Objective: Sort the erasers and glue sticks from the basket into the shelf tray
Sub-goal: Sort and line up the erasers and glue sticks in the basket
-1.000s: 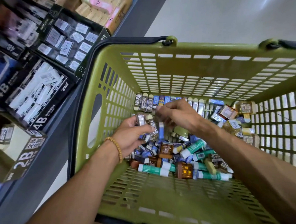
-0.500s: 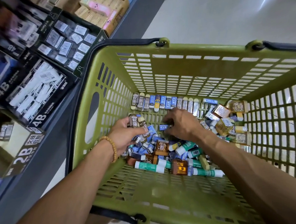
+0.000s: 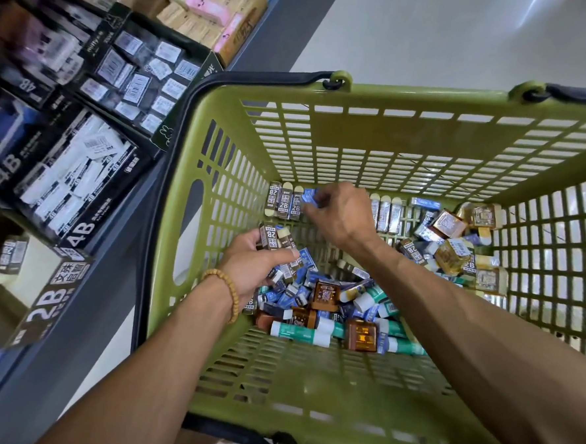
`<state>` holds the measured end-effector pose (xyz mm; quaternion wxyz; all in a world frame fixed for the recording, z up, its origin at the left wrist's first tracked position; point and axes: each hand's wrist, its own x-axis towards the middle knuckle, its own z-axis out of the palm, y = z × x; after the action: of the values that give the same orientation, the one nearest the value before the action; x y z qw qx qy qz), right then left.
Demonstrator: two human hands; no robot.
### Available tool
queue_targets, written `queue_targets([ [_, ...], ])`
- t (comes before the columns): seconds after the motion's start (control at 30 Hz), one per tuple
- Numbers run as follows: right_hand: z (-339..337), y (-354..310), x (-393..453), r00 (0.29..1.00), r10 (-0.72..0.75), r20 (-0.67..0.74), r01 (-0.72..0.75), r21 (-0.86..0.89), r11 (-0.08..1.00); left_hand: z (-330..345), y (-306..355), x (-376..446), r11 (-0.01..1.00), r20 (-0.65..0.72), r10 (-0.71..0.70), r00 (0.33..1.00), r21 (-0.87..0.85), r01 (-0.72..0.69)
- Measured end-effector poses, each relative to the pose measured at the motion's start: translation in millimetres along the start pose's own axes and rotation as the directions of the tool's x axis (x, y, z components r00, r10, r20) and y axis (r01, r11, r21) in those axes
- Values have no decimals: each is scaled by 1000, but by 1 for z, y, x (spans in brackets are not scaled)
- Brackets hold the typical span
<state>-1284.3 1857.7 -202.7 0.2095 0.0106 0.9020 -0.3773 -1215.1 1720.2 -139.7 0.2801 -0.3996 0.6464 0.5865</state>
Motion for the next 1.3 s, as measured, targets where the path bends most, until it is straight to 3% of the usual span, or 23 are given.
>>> queue_targets([
  [0.27, 24, -4, 29, 987, 161, -7, -157, 193, 969, 2, 3, 1, 996, 40, 39, 998, -79, -36],
  [0.4, 18, -4, 24, 995, 104, -3, -102, 143, 985, 4, 4, 0, 992, 34, 57, 998, -111, -53],
  [0.5, -1, -6, 6, 984, 66, 168, -118, 321, 940, 5, 9, -4, 979, 67, 77, 995, -195, -62],
  [0.63, -23, -6, -22, 872, 20, 489, -286, 477, 831, 5, 14, -9, 980, 55, 57, 997, -195, -46],
  [0.8, -31, -2, -36, 813, -32, 581, -378, 568, 731, 5, 9, -19, 974, 39, 15, 999, -224, -6],
  [0.9, -34, -1, -40, 778, -33, 628, -408, 544, 733, 4, 5, -21, 978, 52, 21, 998, -210, -10],
  [0.97, -33, 1, -38, 826, 38, 562, -410, 553, 725, 5, 4, -21, 985, 38, 27, 999, -173, -20],
  [1.1, -16, 5, -15, 922, 288, 258, -384, 526, 759, 3, 5, -18, 968, 16, -21, 1000, -249, 24],
  [1.2, 5, 1, 0, 949, 277, 149, -312, 345, 885, 2, 6, -15, 944, 10, -26, 1000, -328, 28],
  [1.3, 14, -4, 6, 967, 238, 89, -252, 210, 945, 3, 8, -13, 918, 15, -36, 999, -394, 39],
])
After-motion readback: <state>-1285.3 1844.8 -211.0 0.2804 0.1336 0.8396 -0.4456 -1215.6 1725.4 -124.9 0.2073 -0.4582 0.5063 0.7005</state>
